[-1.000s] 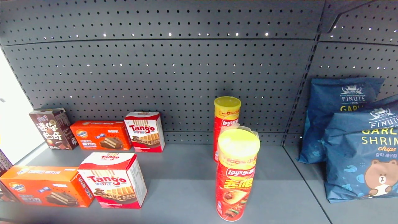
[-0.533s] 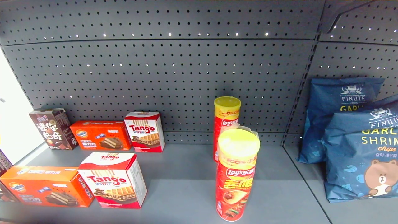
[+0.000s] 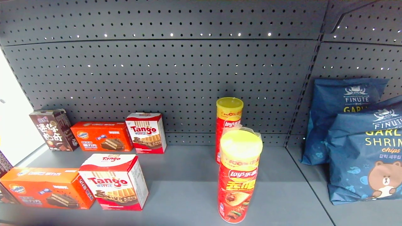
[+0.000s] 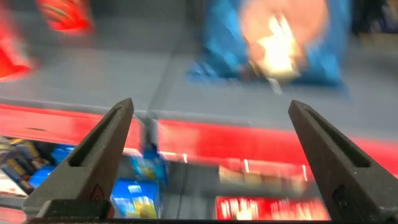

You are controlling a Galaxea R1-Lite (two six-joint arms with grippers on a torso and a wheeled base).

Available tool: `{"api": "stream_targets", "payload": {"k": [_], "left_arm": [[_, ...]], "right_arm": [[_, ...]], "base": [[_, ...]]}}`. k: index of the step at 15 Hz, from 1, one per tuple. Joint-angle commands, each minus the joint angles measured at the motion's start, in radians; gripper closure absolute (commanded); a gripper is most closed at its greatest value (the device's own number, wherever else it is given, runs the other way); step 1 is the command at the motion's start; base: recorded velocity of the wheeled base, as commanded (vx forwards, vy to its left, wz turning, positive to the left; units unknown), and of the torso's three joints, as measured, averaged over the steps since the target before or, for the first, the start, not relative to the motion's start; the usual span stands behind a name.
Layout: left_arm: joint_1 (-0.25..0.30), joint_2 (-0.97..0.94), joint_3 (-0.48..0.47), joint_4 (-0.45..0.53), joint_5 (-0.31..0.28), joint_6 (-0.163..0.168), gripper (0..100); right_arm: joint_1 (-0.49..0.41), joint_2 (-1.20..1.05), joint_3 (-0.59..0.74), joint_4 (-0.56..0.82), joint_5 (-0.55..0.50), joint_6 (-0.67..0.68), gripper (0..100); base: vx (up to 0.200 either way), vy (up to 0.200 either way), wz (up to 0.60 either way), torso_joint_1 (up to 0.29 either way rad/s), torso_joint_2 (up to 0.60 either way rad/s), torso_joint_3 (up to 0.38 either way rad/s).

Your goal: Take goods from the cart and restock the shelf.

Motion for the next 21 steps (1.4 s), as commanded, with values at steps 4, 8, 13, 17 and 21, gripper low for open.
{"api": "stream_targets", "payload": {"k": [4,8,13,17,21], "left_arm": [[-0.002,0.001,0.001,0.000,0.003,-0.009,0],[-0.001,0.001,0.001,0.000,0.003,-0.011,0],[0.069,0.078,0.001,0.000,0.006,-0.012,0],[0.331,0.001,0.001,0.000,0.014,-0.019,0],[0.328,0.001,0.001,0.003,0.016,-0.026,0]], "right_arm": [[0.000,0.004,0.000,-0.006,0.016,-0.001,0],[-0.007,0.007,0.000,-0.006,0.016,-0.001,0],[-0.076,-0.059,0.000,-0.005,0.016,-0.001,0],[-0.087,-0.079,0.000,-0.006,0.016,0.002,0],[-0.089,-0.079,0.000,-0.006,0.016,0.002,0]], "base": [[0.000,0.000,0.00,0.000,0.00,0.000],[0.000,0.000,0.00,0.000,0.00,0.000],[0.000,0.000,0.00,0.000,0.00,0.000],[0.000,0.000,0.00,0.000,0.00,0.000],[0.000,0.000,0.00,0.000,0.00,0.000]]}}
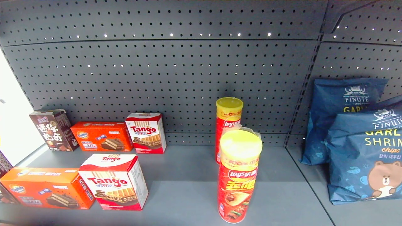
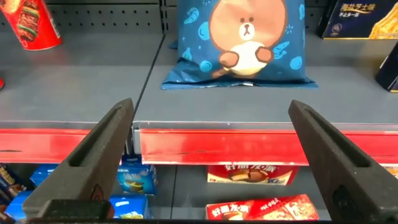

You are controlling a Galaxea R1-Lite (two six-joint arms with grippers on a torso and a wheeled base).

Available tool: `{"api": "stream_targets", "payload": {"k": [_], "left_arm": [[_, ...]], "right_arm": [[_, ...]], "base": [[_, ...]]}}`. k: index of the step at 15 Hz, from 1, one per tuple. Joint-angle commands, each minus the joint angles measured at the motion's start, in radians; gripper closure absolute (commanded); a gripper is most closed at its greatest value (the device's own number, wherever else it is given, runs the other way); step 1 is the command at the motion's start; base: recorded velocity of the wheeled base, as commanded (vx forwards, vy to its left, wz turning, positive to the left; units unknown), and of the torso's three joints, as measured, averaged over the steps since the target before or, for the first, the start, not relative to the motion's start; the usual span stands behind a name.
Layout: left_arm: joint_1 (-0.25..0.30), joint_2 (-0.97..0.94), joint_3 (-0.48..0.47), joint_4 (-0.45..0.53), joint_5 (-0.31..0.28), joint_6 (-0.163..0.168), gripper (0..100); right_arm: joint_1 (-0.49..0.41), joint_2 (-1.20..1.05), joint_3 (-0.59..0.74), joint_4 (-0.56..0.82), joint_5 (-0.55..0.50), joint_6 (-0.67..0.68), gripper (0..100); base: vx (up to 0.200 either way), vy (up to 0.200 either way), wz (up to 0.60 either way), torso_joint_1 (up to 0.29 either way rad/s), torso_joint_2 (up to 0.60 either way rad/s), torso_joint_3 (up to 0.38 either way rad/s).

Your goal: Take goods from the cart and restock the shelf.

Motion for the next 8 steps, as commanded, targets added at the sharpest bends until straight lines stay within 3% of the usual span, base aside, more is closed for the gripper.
{"api": "stream_targets", "payload": {"k": [1,8], "left_arm": [[0.004,-0.017,0.000,0.000,0.001,-0.002,0],[0.005,-0.017,0.000,-0.003,0.003,-0.008,0]], "right_arm": [[0.001,-0.005,0.000,0.000,0.000,0.000,0],[-0.001,-0.005,0.000,0.000,0.011,-0.005,0]], "base": [[0.000,0.000,0.00,0.000,0.00,0.000],[0.000,0.000,0.00,0.000,0.00,0.000]]}}
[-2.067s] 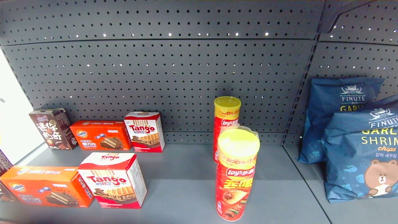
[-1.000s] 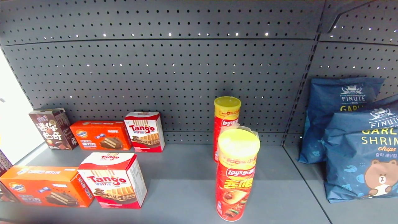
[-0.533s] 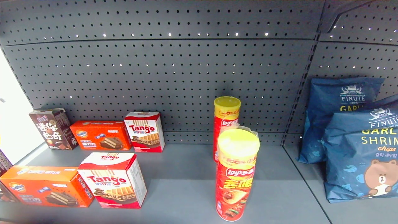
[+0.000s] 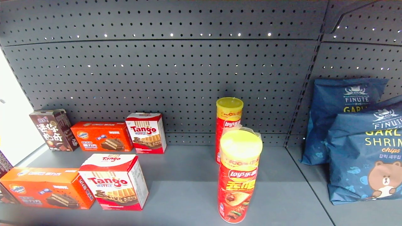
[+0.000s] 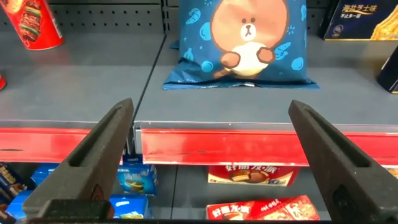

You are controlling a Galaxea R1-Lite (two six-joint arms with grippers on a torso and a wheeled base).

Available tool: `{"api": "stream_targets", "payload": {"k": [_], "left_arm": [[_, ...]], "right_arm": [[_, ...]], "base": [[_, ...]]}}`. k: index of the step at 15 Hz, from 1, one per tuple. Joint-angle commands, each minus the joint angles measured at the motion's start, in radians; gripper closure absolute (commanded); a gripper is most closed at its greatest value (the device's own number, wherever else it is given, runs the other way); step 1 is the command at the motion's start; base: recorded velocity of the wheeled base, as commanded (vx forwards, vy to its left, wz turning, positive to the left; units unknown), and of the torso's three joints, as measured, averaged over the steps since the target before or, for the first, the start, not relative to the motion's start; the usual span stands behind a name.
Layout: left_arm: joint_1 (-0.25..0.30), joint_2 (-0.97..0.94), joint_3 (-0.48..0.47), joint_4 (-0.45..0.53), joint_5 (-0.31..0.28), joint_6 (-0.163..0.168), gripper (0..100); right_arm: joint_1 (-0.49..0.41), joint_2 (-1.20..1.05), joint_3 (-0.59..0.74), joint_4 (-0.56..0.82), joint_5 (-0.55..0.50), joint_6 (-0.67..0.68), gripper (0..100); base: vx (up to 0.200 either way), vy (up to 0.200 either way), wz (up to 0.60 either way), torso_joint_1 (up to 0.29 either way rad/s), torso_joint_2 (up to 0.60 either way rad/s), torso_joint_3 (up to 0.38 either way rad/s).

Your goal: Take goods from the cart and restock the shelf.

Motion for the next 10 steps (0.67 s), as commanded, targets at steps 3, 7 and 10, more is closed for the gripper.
{"api": "stream_targets", "payload": {"k": [3,7,10], "left_arm": [[0.000,0.000,0.000,-0.001,-0.001,0.001,0],[0.000,0.000,0.000,-0.001,-0.001,0.004,0],[0.000,0.000,0.000,-0.001,-0.001,0.003,0]], "right_arm": [[0.002,-0.002,0.000,0.000,0.003,-0.001,0],[0.000,-0.002,0.000,0.000,0.002,-0.001,0],[0.000,-0.002,0.000,0.000,0.002,-0.001,0]], "base": [[0.000,0.000,0.00,0.000,0.00,0.000],[0.000,0.000,0.00,0.000,0.00,0.000],[0.000,-0.133,0.00,0.002,0.00,-0.002]]}}
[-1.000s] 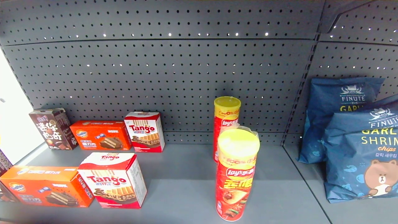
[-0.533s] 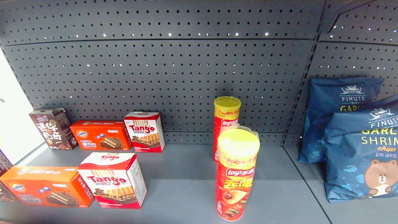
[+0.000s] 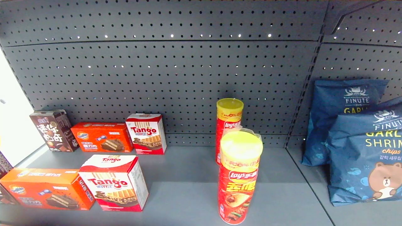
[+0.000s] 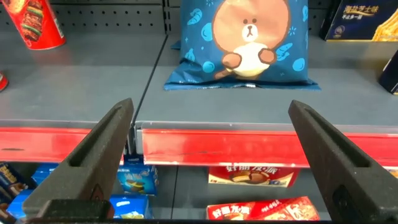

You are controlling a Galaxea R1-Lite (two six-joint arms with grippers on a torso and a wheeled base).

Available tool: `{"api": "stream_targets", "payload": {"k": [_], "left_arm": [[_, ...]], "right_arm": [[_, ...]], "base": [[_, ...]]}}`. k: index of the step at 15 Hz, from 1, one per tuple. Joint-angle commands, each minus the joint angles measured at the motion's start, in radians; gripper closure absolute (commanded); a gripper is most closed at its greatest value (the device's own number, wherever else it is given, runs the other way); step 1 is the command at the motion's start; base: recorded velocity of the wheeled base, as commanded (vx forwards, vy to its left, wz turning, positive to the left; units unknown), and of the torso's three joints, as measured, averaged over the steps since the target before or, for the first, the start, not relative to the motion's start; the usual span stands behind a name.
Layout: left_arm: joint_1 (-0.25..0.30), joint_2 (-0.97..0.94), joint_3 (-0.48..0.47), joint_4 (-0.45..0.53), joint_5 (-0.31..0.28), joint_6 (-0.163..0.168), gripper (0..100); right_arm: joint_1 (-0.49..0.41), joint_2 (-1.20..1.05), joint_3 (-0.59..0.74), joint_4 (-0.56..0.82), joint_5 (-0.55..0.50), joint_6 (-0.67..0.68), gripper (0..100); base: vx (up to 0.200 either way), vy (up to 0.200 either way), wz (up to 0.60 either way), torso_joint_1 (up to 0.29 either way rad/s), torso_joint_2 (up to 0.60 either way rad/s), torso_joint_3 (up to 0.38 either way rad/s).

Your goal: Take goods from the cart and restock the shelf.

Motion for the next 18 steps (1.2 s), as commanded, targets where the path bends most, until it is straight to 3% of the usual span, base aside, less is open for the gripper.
{"api": "stream_targets", "payload": {"k": [1,18], "left_arm": [[0.000,0.000,0.000,0.001,0.000,-0.001,0],[0.000,0.000,0.000,0.001,0.012,-0.004,0]], "right_arm": [[0.000,-0.001,0.000,0.000,0.000,0.000,0],[0.000,-0.001,0.000,0.000,0.000,0.000,0]], "base": [[0.000,0.000,0.00,0.000,0.00,0.000],[0.000,-0.012,0.00,0.000,0.00,0.000]]}}
